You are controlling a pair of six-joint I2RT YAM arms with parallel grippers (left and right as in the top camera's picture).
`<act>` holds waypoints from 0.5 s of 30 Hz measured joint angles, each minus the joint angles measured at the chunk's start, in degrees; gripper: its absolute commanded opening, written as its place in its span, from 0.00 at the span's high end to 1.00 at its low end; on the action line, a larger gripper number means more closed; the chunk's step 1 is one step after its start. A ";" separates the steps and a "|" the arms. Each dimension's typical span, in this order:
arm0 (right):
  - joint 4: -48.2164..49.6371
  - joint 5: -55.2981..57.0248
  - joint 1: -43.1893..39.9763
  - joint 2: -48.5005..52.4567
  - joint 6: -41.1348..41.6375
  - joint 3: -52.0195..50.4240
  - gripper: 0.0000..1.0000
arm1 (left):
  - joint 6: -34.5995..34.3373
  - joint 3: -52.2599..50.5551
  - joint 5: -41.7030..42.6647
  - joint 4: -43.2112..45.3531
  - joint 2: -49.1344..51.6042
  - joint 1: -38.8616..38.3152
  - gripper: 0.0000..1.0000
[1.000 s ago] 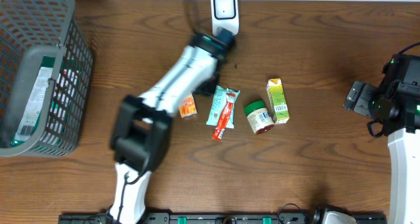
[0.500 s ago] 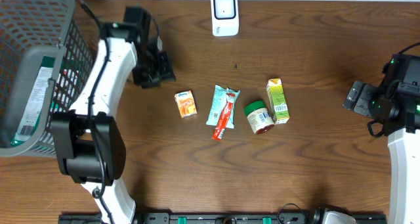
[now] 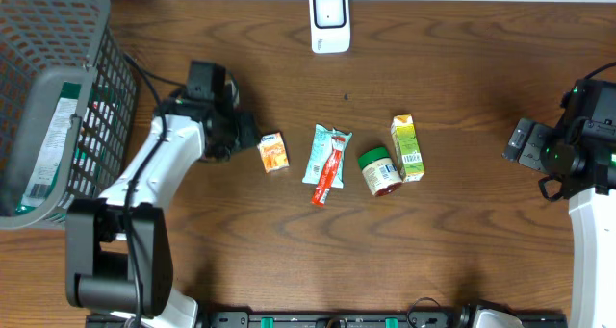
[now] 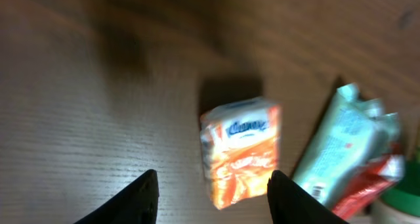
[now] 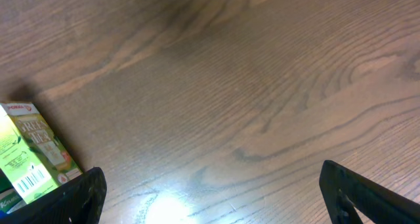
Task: Scan the item barcode
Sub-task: 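Set the Kleenex pack on the table left of the wipes pack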
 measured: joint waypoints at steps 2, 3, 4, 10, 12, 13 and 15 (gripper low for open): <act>-0.04 -0.02 0.00 0.00 0.00 0.00 0.01 | -0.52 -3.43 0.46 4.09 0.48 -0.07 0.46; -0.02 0.00 0.00 0.00 0.00 0.00 0.01 | -0.72 -5.07 0.85 5.95 0.72 -0.04 0.46; -0.04 0.00 0.00 0.00 0.02 0.00 0.01 | -0.79 -6.43 1.38 7.56 0.94 -0.04 0.46; -0.02 0.00 0.00 0.00 0.00 0.00 0.01 | -0.96 -9.60 3.41 12.90 1.33 -0.07 0.46; -0.02 0.00 0.00 0.00 0.00 0.00 0.01 | -0.94 -9.60 3.69 13.35 1.33 -0.04 0.46; -0.02 0.00 0.00 0.00 0.00 0.00 0.01 | -0.96 -9.60 4.02 13.42 1.33 -0.04 0.46; -0.04 -0.02 0.00 0.00 0.02 0.00 0.01 | -0.96 -9.60 4.83 13.44 1.33 -0.04 0.46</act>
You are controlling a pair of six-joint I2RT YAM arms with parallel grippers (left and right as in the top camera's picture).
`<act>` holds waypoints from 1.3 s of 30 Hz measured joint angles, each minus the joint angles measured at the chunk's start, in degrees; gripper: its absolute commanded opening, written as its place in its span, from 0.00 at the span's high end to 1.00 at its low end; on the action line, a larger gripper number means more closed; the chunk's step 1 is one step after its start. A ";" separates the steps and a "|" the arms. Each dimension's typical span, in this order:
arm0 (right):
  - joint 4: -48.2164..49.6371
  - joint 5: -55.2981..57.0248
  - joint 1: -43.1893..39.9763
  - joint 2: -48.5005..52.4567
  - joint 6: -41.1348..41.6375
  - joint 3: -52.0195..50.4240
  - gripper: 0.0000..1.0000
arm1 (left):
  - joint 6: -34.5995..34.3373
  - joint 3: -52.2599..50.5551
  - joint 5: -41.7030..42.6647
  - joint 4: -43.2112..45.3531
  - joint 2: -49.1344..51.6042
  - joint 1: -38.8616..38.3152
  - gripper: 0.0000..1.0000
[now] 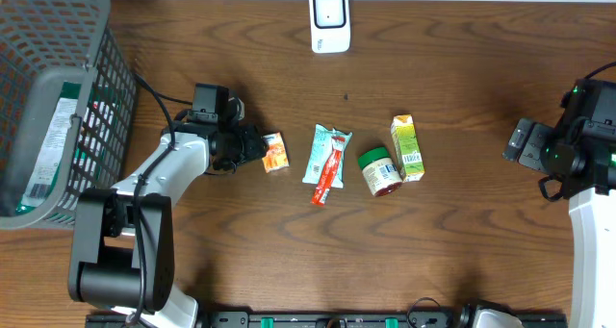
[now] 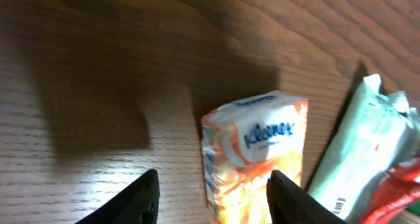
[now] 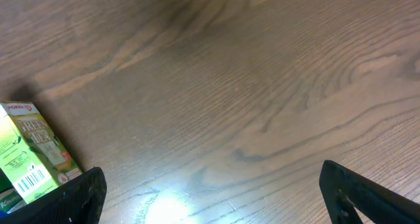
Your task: Scan the item barcode
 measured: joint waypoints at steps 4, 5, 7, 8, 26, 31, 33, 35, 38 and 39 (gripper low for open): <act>0.02 0.02 0.00 0.00 -0.02 0.00 0.01 | 0.00 0.00 1.09 0.02 0.09 -0.02 0.46; 0.00 0.02 0.00 0.00 0.00 0.00 0.01 | 0.02 0.00 1.25 0.04 0.22 0.00 0.46; 0.02 0.02 0.00 0.00 -0.02 0.00 0.01 | 0.02 0.00 1.44 0.17 0.94 0.00 0.46; 0.00 0.02 0.00 0.00 -0.02 0.00 0.01 | 0.02 0.00 1.46 0.20 1.64 0.00 0.46; 0.02 0.00 0.00 0.00 -0.02 0.00 0.01 | -0.48 0.07 4.83 2.58 4.61 -1.01 0.80; 0.02 0.00 0.00 0.00 -0.02 0.00 0.01 | -0.87 0.07 5.33 3.02 4.59 -2.12 0.85; 0.00 0.02 0.00 0.00 0.00 0.00 0.01 | -0.90 0.13 5.51 2.89 4.50 -2.03 0.86; 0.02 0.02 0.00 0.00 -0.02 0.00 0.01 | -0.85 0.48 5.51 1.64 4.11 -1.81 0.90; 0.00 0.00 0.00 0.00 -0.02 0.00 0.01 | -0.92 2.58 3.15 -4.90 1.68 -1.66 0.92; 0.00 0.02 0.00 0.00 -0.02 0.00 0.01 | -0.83 3.82 1.51 -7.61 0.20 -1.68 0.92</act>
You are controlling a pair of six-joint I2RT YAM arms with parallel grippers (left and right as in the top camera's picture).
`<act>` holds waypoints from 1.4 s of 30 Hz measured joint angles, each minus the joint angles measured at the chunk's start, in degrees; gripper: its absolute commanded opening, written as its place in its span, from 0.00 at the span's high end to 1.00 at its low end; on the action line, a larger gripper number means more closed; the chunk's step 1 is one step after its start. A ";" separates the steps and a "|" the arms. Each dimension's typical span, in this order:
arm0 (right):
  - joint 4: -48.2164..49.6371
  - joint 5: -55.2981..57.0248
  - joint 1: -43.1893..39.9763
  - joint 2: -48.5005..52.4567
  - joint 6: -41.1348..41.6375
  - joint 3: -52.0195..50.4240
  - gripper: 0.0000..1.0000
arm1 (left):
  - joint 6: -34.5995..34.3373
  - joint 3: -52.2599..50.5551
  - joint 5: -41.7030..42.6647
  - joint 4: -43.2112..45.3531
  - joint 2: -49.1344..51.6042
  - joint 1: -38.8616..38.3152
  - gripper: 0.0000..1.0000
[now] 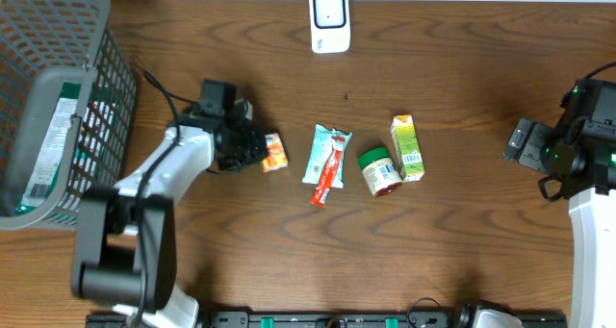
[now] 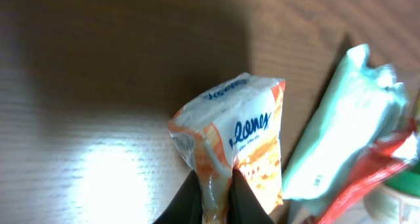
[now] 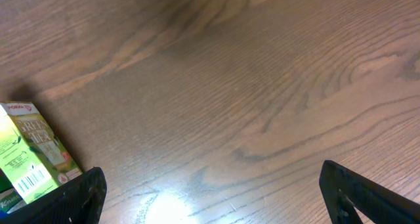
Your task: Scan the item barcode
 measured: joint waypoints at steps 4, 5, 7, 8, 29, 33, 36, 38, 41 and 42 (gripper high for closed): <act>0.02 0.00 0.00 0.00 0.02 0.00 0.01 | 0.31 7.43 -9.40 -11.96 -6.10 -1.40 0.93; 0.00 -0.02 0.00 0.00 0.02 0.00 0.01 | 0.57 9.53 -12.11 -14.53 -7.26 -2.21 0.93; 0.02 -0.02 0.00 0.00 0.00 0.00 0.01 | 1.09 13.79 -17.20 -20.04 -8.13 -4.07 0.93; 0.04 -0.02 0.00 0.00 0.00 0.00 0.01 | 1.33 15.93 -20.02 -22.58 -8.22 -5.27 0.93; 0.02 0.00 0.00 0.00 0.02 0.00 0.01 | 9.29 27.08 -56.17 -25.64 15.08 -27.82 0.93; 0.02 -0.02 0.00 0.00 0.00 0.00 0.01 | 9.92 27.06 -58.25 -23.19 18.34 -29.92 0.92; 0.02 0.00 0.00 0.00 0.00 0.00 0.01 | 10.10 27.06 -59.49 -22.25 19.08 -31.28 0.92; 0.02 0.00 0.00 0.00 0.00 0.00 0.01 | 9.94 27.06 -60.13 -22.01 19.08 -31.82 0.92; 0.00 0.00 0.00 0.00 0.00 0.00 0.01 | 9.86 27.06 -60.43 -21.97 19.08 -32.28 0.92; 0.02 -0.02 0.00 0.00 0.00 0.00 0.01 | 9.84 27.06 -60.48 -21.94 19.08 -32.33 0.92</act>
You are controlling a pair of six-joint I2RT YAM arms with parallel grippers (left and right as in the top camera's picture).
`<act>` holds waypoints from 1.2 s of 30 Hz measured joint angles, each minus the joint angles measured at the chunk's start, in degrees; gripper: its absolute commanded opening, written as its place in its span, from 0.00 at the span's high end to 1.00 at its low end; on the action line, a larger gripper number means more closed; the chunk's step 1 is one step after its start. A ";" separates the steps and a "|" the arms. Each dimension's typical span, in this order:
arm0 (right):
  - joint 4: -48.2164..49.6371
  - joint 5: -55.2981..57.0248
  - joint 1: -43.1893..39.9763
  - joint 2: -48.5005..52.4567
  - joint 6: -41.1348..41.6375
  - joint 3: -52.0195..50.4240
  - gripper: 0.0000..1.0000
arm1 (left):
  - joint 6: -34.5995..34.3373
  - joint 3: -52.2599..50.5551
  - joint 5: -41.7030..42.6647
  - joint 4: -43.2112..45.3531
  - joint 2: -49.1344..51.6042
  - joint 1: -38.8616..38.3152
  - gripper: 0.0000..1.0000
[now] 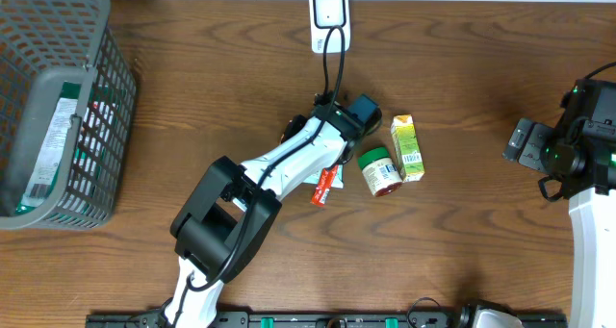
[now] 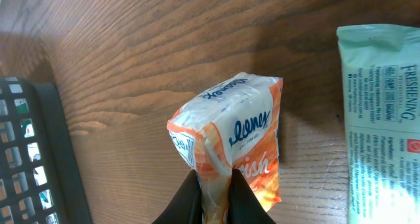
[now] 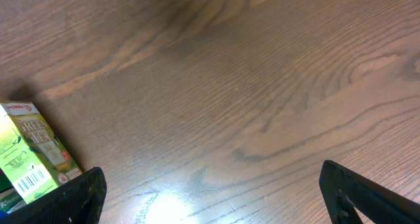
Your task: Scan the item barcode
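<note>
An orange Kleenex tissue pack [image 2: 236,132] is pinched at its lower edge by my left gripper [image 2: 213,184], which is shut on it and holds it above the table. In the overhead view my left arm [image 1: 298,160] reaches across the middle of the table and hides the pack. The white scanner [image 1: 328,20] stands at the far edge, beyond the arm's end. My right gripper [image 3: 213,198] hangs open over bare wood at the right side, with nothing in it.
A green juice carton [image 1: 407,147] and a green-lidded jar [image 1: 379,170] stand right of the arm. A pale green wipes pack [image 2: 380,119] and a red packet [image 1: 327,186] lie partly under it. A grey basket [image 1: 58,97] fills the left edge.
My left gripper, still shut on the tissue pack, has gone from the table left of the wipes pack to a raised spot at the table's middle. The right arm is unchanged.
My left gripper was open, approaching the tissue pack lying left of the wipes pack, then open around it. It was then shut on the pack at the table. Now the pack is held up over the middle, nearer the scanner.
</note>
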 measured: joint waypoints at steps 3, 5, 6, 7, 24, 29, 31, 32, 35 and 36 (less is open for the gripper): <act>0.00 0.02 0.00 0.00 0.00 0.00 0.01 | -0.85 0.00 -0.11 0.00 0.00 -0.37 0.92; 0.00 0.02 0.00 0.00 0.00 0.00 0.01 | -1.33 0.00 -0.11 0.00 0.00 -0.59 0.92; 0.00 0.02 0.00 0.00 0.00 0.00 0.01 | -1.44 -0.02 -0.11 0.00 0.02 -0.66 0.92; -0.02 0.00 0.00 0.00 0.00 0.00 0.01 | -1.49 -0.02 -0.11 -0.02 0.02 -0.70 0.92; 0.00 0.02 0.00 0.00 0.00 0.00 0.01 | -2.69 -0.11 7.93 0.33 0.63 -0.70 0.61; -0.02 0.02 0.00 0.00 0.00 0.00 0.01 | -2.91 -0.11 9.20 0.42 0.63 -0.72 0.55; 0.00 0.02 0.00 0.00 0.00 0.00 0.01 | -2.91 -0.11 9.40 0.42 0.63 -0.70 0.55; -0.02 0.00 0.00 0.00 0.00 0.00 0.01 | -2.91 -0.11 9.42 0.39 0.63 -0.70 0.55; -0.02 0.02 0.00 0.00 0.02 0.00 0.01 | -2.91 0.20 9.46 -0.55 0.66 -0.70 0.54; 0.00 0.02 0.00 0.00 0.02 0.00 0.01 | -2.91 0.57 9.46 -1.05 0.66 -0.70 0.54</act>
